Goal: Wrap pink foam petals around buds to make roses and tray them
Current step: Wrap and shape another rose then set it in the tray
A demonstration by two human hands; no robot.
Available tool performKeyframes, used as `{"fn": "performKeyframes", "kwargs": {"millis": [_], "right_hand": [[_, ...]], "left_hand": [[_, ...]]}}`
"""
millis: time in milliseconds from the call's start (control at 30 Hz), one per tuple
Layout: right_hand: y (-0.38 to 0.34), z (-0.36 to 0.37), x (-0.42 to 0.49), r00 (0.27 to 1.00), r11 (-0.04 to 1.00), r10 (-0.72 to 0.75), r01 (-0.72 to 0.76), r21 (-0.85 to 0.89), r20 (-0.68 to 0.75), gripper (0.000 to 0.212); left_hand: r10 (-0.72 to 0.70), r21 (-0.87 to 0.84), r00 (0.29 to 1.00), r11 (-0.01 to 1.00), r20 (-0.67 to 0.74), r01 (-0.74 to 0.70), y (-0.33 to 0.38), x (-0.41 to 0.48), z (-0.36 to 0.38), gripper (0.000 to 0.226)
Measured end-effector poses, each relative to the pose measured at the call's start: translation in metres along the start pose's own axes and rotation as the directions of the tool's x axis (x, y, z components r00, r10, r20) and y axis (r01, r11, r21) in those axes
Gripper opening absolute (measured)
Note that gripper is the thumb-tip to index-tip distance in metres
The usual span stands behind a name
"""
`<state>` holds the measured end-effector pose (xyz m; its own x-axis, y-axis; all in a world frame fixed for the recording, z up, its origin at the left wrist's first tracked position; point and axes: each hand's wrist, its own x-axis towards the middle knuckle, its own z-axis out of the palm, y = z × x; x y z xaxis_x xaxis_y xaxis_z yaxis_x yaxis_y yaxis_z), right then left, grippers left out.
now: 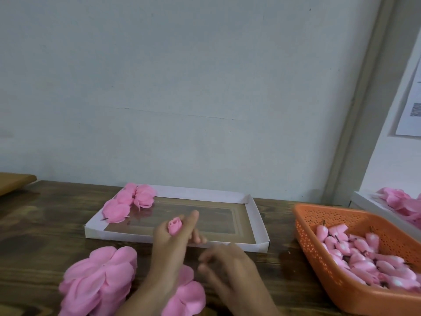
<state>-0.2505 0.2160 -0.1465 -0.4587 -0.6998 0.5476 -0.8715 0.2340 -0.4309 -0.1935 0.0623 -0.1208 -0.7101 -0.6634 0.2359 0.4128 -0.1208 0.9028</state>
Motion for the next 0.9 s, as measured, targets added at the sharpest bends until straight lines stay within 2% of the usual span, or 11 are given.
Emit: {"fn": "performKeyframes", "kwargs": {"millis": [67, 133, 200, 333, 433, 500, 567, 633, 767, 833, 900], "right_hand": [[-0.002, 0.01, 0.0, 0.974, 0.976, -0.172, 0.189, -0.113, 0.147, 0.025], [-0.008, 0.015, -0.002, 0.958, 0.965, -0.215, 0.238, -0.109, 0.191, 0.032], [-0.012, 0.014, -0.002, 0.969, 0.975, -0.194, 0.207, -0.077, 0.155, 0.032], [-0.016, 0.013, -0.003, 0.972, 0.962, -0.233, 0.233, -0.141, 0.016, 0.024], [-0.019, 0.014, -0.003, 0.97, 0.962, -0.242, 0.238, -0.137, -0.013, 0.018], [-0.018, 0.014, -0.003, 0.985, 0.981, -0.171, 0.169, -0.092, -0.017, 0.014], [-0.016, 0.013, -0.003, 1.0, 1.0, -0.006, 0.006, 0.025, 0.015, 0.007], [-0.012, 0.011, -0.002, 0.986, 0.971, 0.164, -0.167, 0.169, 0.029, 0.004], [0.004, 0.003, 0.003, 0.897, 0.812, 0.441, -0.38, 0.443, -0.038, 0.02], [0.009, -0.004, 0.005, 0.844, 0.71, 0.534, -0.415, 0.568, -0.051, 0.014], [0.012, -0.009, 0.007, 0.824, 0.666, 0.561, -0.391, 0.635, -0.081, 0.007]], "left_hand": [[0.019, 0.063, 0.998, 0.998, -0.056, -0.016, -0.002, 0.008, -0.008, 0.049], [0.044, 0.143, 0.997, 0.989, -0.058, -0.036, -0.006, 0.01, -0.011, 0.053], [0.064, 0.19, 0.997, 0.98, -0.047, -0.054, -0.011, 0.012, -0.014, 0.056], [0.047, 0.214, 0.997, 0.976, -0.064, -0.032, -0.018, 0.015, -0.015, 0.055], [0.027, 0.217, 0.997, 0.976, -0.076, -0.01, -0.017, 0.017, -0.016, 0.057], [0.008, 0.201, 0.997, 0.98, -0.076, 0.007, -0.016, 0.019, -0.017, 0.056], [-0.007, 0.142, 0.998, 0.99, -0.064, 0.016, -0.016, 0.02, -0.017, 0.053], [0.01, 0.076, 0.998, 0.997, -0.058, -0.005, -0.015, 0.019, -0.016, 0.049], [-0.06, -0.043, 0.995, 0.997, -0.079, 0.057, -0.009, 0.015, -0.012, 0.035], [-0.112, -0.059, 0.993, 0.992, -0.043, 0.11, -0.007, 0.015, -0.011, 0.038], [-0.187, -0.053, 0.982, 0.981, 0.023, 0.188, -0.007, 0.015, -0.01, 0.048]]}}
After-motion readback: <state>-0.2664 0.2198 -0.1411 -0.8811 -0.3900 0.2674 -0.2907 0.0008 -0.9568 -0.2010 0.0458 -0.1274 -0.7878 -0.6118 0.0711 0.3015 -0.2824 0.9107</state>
